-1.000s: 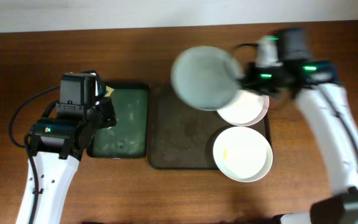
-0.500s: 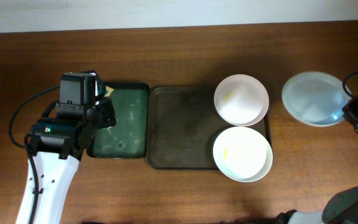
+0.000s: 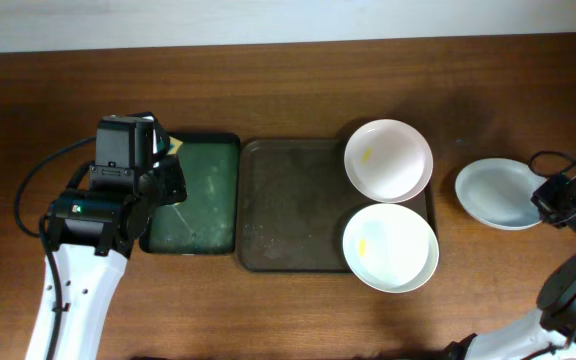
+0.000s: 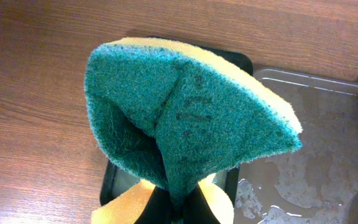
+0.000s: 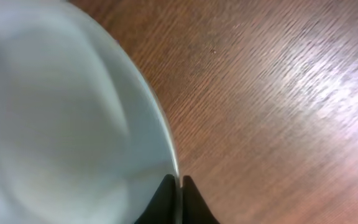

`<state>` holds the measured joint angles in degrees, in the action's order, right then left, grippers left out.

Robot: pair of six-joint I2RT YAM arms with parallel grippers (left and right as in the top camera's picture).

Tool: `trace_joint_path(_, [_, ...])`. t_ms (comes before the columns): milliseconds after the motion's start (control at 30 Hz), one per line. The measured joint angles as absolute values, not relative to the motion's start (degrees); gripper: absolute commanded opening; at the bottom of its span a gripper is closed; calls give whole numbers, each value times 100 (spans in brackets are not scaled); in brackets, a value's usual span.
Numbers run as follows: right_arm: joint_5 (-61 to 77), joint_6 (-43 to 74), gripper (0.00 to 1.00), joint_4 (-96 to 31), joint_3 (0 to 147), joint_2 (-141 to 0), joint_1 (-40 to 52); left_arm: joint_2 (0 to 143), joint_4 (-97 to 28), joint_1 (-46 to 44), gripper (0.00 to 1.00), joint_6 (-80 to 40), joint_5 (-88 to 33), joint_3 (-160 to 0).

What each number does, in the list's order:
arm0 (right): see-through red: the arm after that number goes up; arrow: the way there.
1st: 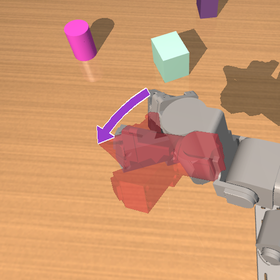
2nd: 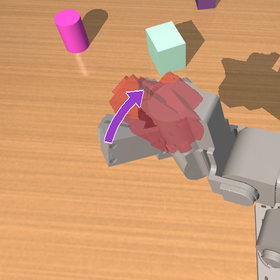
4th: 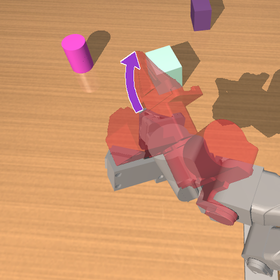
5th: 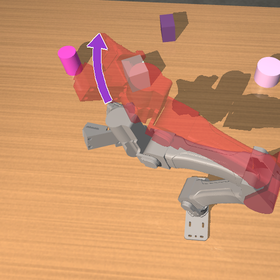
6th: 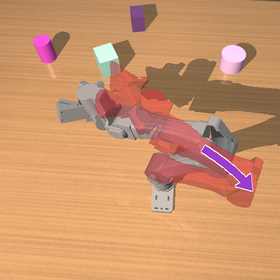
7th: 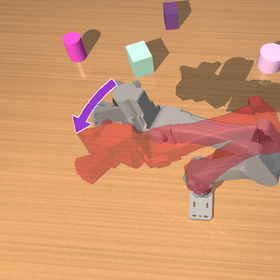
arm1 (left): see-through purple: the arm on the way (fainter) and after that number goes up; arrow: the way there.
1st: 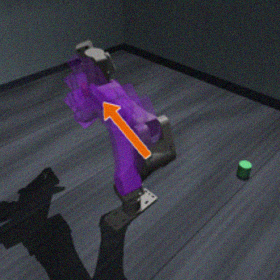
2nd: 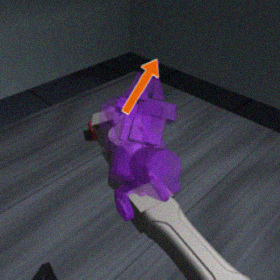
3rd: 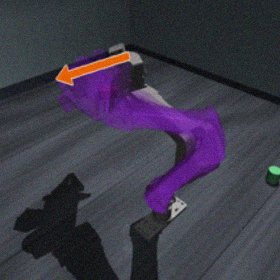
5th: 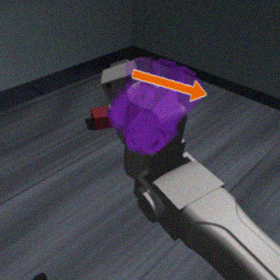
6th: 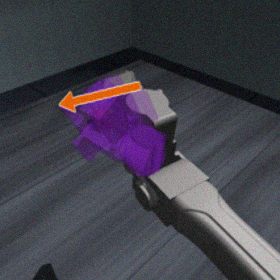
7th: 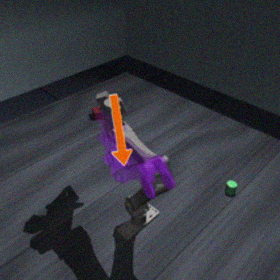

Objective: Clean dirty plates on tray and stack at the side
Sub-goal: 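Carry the white plate right and set it on the table, then move the right gripper to the lower white plate and grasp its rim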

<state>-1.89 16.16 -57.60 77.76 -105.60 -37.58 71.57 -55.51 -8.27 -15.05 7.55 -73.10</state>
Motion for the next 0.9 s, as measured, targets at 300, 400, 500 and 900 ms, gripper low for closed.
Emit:
trace_joint_path(300, [508,1256,70,-6401,8154,-10648,-3734,7157,-5548,-827,0,-1505,755,-7310])
trace_joint_path(400, [1009,814,61,-7387,9067,-10643,-3452,7157,-5551,-827,0,-1505,755,-7310])
trace_joint_path(500, [1175,572,52,-8171,9478,-10632,-3061,7157,-5535,-827,0,-1505,755,-7310])
trace_joint_path(900, [1057,519,56,-8079,7140,-9070,-1870,7157,-5570,-827,0,-1505,755,-7310])
